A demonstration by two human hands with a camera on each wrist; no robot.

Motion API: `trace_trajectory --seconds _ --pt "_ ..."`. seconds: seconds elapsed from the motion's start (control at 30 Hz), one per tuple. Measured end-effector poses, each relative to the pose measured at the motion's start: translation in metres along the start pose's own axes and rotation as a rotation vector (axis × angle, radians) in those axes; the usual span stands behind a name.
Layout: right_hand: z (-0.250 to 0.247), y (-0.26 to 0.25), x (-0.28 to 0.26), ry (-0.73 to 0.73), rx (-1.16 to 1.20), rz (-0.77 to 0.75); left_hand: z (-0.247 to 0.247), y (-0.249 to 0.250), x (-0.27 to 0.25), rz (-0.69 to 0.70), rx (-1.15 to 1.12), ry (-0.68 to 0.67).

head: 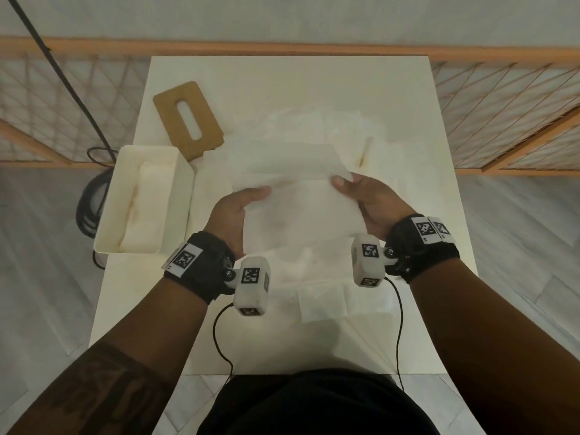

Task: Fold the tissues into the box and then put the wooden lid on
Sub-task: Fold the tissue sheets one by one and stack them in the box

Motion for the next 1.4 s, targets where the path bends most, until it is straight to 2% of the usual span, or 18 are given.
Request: trace_trajectory --seconds 0.13,0.27,0.5,0.73,0.9,1.0,1.1,1.17,1.3,1.4 --pt "-0.014 -0.004 0.004 0.127 -0.051 -0.108 -0.007 0.002 0.009 0.254 0.187 0.079" --pt "-0.027 -0.010 0.004 0.175 -0.213 -0.145 -0.018 0.006 0.017 0.428 0.412 0.107" --pt "-0.034 -0.008 0.001 0.218 -0.293 -0.168 -0.026 0.014 0.020 0.444 0.489 0.103" --pt "-0.033 -0.009 -0.001 0.269 -0.324 -0.239 -0.028 0.021 0.024 0.621 0.589 0.182" --pt "-0.027 -0.020 -0.008 0.225 -0.519 -0.350 -0.022 0.023 0.017 0.777 0.841 0.165" --pt "-0.029 -0.021 -0.005 0.249 -0.662 -0.335 -0.023 0.023 0.020 0.797 0.897 0.210" --pt "-0.033 -0.020 -0.005 0.316 -0.788 -0.351 -0.022 0.023 0.020 0.877 0.954 0.242" --pt "-0.034 -0.019 -0.006 0.346 -0.773 -0.358 -0.018 0.025 0.017 0.866 0.921 0.246" --pt "-0.030 -0.012 -0.004 0.294 -0.579 -0.315 -0.014 0.027 0.016 0.753 0.813 0.192" --pt "-0.026 -0.005 -0.008 0.338 -0.573 -0.347 -0.017 0.020 0.021 0.693 0.794 0.186"
Point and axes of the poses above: each hand's wrist, its own x-axis towards the middle knuckle, its own z-axis out of the palm, y = z × x, the point moved 2 cm from there along x, towards the middle knuckle, and after that the axes turned 12 degrees about y, right-handed, at the moved point
